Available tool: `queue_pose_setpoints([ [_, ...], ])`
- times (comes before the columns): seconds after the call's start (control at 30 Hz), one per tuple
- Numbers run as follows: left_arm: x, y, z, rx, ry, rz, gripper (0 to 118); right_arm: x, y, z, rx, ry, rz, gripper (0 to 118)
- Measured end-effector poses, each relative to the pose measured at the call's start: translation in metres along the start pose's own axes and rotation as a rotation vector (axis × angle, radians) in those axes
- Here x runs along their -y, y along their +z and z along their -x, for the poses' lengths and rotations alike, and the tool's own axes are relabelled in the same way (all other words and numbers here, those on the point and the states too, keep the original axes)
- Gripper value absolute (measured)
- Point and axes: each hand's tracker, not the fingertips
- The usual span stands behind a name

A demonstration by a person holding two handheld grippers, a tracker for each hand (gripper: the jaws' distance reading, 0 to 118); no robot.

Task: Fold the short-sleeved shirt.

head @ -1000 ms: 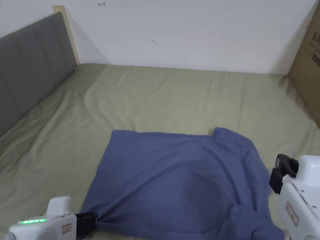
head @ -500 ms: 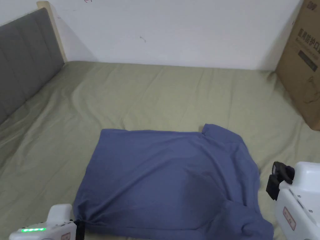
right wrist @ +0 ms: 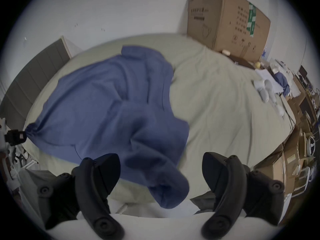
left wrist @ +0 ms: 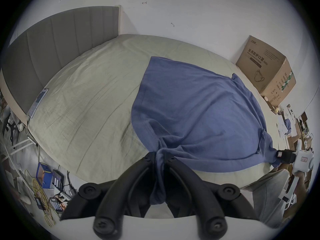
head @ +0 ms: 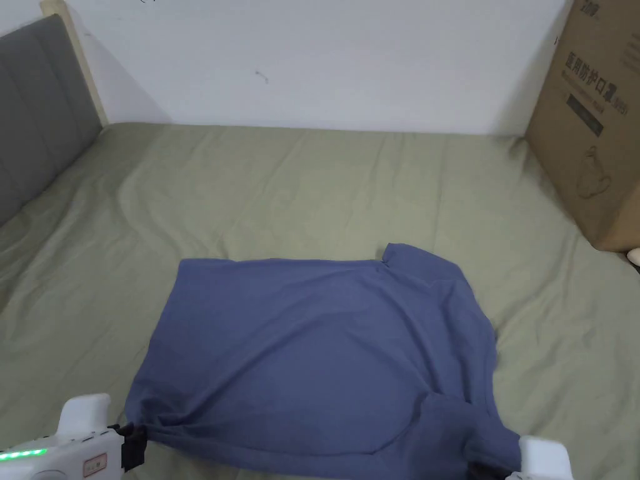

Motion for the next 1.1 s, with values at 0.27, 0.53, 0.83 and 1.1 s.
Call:
queue_pose_setpoints([
  [0.27, 0.0, -0.003, 0.003, 0.002, 0.023, 0.009, 8, -0.001, 0.002, 0.0, -0.061, -0.012, -0.004, 4],
  [0.53, -0.028, -0.001, 0.001, 0.011, 0.048, -0.037, 8, -0.061, 0.044, 0.012, -0.064, 0.045, -0.232, 3],
  [0.83, -0.102, -0.037, -0.011, -0.008, 0.017, -0.084, 8, -0.151, 0.017, 0.025, -0.066, 0.055, -0.295, 3],
  [1.1, -0.152, -0.119, -0.014, -0.007, 0.055, 0.0, 8, -0.191, -0.07, 0.025, -0.043, 0.006, -0.159, 4],
])
